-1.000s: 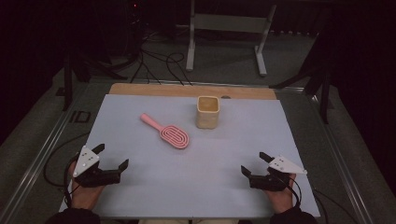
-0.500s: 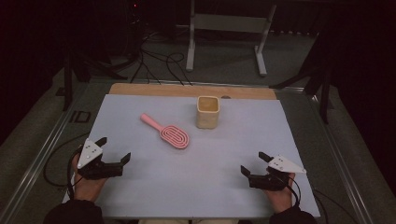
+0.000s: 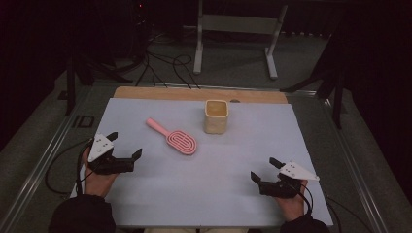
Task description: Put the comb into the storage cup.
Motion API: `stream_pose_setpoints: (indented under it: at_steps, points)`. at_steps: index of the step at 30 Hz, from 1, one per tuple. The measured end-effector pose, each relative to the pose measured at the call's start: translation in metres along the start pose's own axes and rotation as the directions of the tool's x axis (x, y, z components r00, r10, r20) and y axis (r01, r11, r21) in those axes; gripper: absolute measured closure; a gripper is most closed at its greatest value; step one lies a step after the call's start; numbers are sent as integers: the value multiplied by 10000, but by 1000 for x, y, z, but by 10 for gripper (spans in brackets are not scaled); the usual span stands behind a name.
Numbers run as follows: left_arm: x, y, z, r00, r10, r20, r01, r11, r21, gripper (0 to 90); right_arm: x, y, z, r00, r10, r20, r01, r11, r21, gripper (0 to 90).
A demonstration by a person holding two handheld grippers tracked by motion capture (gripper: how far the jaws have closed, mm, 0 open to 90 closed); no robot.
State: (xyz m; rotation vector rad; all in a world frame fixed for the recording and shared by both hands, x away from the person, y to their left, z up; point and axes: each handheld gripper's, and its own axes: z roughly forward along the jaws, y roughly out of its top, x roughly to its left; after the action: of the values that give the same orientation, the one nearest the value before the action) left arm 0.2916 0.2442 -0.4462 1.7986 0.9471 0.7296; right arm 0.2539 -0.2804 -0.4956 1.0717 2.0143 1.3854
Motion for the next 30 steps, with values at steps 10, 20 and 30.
stream_pose_setpoints:
  at_steps: [10,20,30]
  points:
    - [3,13,15,9997,240,65,-241,9994,230,3,-1,0,0,10000,29,0,-29,10000,17,81]
    - [4,22,29,9990,451,22,-452,9980,450,3,-1,0,0,10000,50,-32,-50,10000,11,81]
    - [6,29,40,9985,552,-26,-549,9964,651,3,-2,-1,0,10000,65,1,-65,10000,46,81]
